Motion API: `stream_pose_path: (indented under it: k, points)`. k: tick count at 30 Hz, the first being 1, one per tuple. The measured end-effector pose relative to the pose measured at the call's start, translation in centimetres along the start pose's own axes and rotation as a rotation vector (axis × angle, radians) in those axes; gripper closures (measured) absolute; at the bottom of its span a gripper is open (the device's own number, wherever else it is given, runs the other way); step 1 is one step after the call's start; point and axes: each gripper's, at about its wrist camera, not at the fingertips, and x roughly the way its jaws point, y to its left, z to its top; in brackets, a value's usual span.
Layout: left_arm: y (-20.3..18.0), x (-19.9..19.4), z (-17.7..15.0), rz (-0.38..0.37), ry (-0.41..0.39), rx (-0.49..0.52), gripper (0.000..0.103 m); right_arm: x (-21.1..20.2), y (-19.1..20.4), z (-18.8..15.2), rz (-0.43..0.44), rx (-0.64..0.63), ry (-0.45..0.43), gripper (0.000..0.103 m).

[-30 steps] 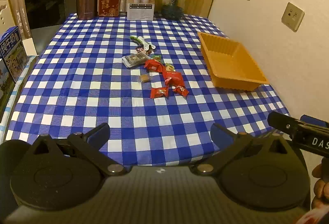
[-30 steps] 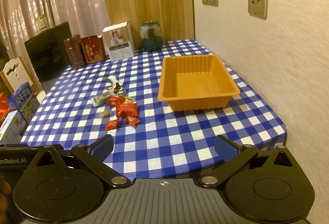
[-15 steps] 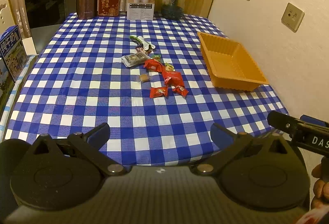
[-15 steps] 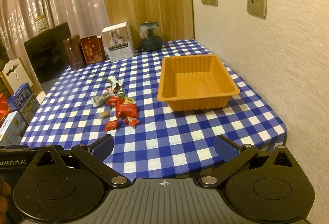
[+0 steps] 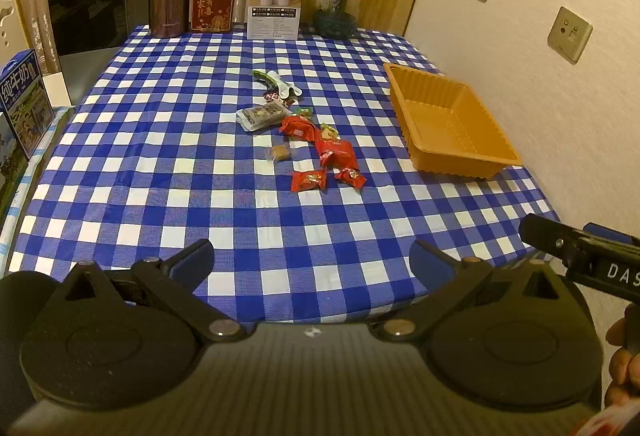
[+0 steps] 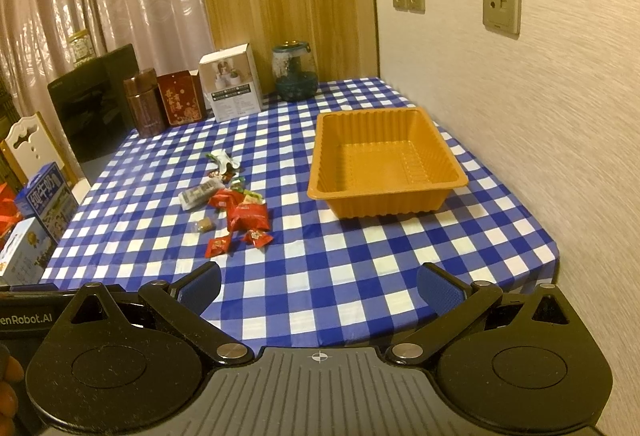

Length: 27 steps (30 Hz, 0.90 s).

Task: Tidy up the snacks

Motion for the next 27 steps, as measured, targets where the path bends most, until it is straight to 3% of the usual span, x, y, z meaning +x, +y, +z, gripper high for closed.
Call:
stream_pose_path:
  k: [27]
  points:
    - [-0.2, -0.06, 0.01, 0.0, -0.001, -0.001, 0.0, -0.02, 0.21, 0.18, 0.001, 0.002, -0.003, 0.0]
